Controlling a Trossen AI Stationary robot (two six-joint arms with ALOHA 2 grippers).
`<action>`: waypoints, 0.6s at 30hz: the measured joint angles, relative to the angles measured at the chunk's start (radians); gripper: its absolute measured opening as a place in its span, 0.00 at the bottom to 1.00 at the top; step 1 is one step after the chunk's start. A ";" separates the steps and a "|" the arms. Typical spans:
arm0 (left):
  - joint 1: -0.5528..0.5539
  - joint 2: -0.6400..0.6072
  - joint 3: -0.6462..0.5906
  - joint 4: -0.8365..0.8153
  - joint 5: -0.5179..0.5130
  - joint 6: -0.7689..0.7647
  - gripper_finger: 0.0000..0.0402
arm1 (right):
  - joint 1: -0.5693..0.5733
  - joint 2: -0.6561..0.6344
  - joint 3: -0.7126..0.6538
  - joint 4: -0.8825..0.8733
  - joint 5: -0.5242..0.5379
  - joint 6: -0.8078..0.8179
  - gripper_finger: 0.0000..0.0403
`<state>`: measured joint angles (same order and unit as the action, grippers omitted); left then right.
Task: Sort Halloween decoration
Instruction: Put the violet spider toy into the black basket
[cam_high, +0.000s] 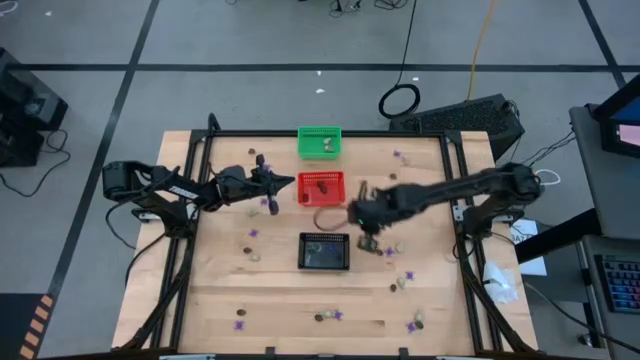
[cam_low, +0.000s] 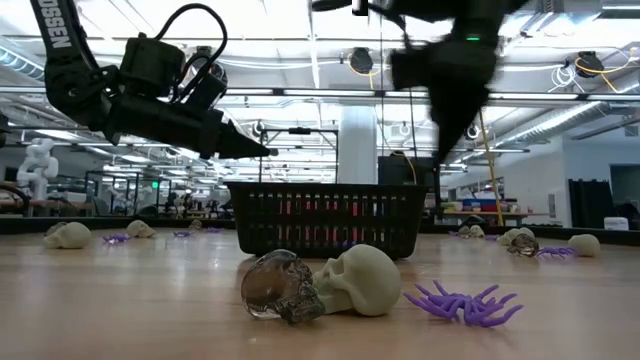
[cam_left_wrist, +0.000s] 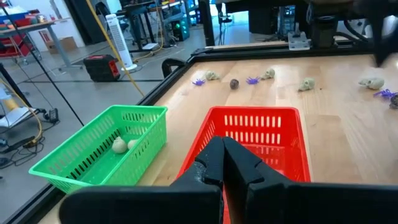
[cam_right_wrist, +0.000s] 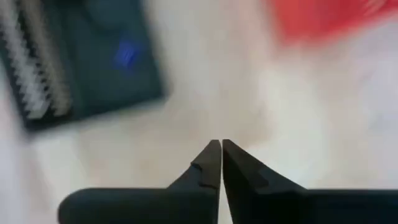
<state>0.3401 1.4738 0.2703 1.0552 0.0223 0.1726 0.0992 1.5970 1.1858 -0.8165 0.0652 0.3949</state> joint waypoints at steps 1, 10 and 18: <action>0.000 0.000 0.000 0.000 0.000 0.000 0.00 | 0.027 -0.014 -0.037 0.001 -0.032 0.039 0.02; 0.000 0.000 0.000 -0.002 0.000 0.000 0.00 | 0.189 -0.045 -0.256 0.021 -0.096 0.283 0.28; 0.000 0.000 0.000 -0.002 0.000 -0.003 0.00 | 0.155 -0.045 -0.342 0.092 -0.067 0.360 0.40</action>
<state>0.3401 1.4734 0.2707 1.0534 0.0223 0.1701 0.2541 1.5517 0.8436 -0.7249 -0.0017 0.7554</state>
